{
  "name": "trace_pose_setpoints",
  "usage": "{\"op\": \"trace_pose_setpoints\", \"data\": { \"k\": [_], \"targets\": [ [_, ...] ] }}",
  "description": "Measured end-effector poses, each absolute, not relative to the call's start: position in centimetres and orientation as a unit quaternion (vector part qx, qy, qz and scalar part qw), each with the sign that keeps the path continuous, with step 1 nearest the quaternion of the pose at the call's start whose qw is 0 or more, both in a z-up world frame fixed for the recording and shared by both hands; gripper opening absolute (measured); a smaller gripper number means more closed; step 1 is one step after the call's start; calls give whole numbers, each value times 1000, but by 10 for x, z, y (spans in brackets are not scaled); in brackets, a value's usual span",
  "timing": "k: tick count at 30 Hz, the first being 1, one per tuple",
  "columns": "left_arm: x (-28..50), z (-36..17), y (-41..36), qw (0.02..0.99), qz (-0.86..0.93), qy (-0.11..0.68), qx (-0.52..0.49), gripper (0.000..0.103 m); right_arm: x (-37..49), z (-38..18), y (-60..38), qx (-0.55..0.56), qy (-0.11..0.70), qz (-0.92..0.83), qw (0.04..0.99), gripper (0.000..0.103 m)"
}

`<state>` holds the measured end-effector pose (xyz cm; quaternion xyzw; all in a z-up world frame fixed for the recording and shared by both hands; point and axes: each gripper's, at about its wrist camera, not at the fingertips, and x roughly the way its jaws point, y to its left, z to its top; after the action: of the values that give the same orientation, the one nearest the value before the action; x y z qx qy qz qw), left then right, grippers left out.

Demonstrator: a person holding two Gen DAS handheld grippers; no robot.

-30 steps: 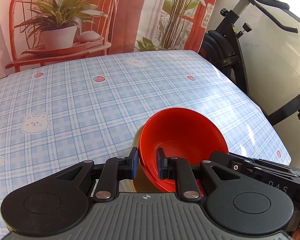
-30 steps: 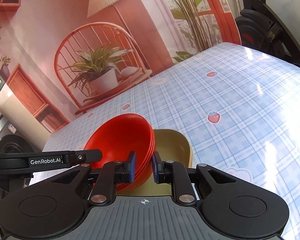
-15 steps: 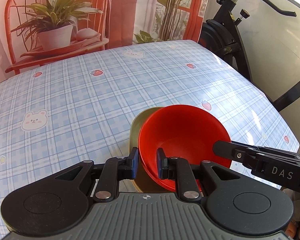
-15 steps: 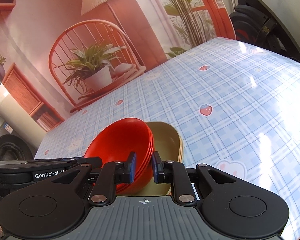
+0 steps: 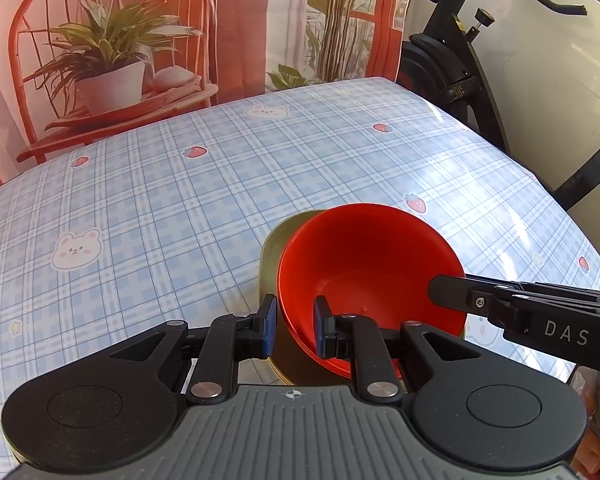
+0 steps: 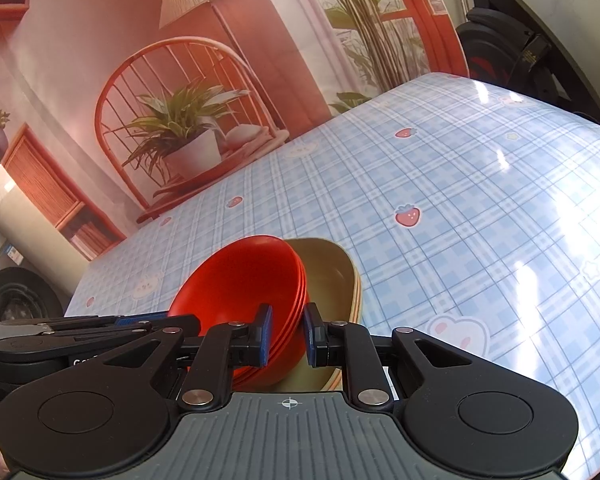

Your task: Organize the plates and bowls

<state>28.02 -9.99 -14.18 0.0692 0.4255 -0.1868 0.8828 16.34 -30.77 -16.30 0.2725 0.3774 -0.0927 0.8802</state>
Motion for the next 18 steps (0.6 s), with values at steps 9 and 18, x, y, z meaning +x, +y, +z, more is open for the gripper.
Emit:
{"op": "trace_pose_setpoints", "data": {
  "k": [9,18],
  "targets": [
    [275,-137,-102,888,-179,414,85,21,159,-159,-307,262,381,-102,881,21],
    [271,-132,-98,895,-164,405,91,22,153,-149,-305,244,373,-108,889,23]
  ]
}}
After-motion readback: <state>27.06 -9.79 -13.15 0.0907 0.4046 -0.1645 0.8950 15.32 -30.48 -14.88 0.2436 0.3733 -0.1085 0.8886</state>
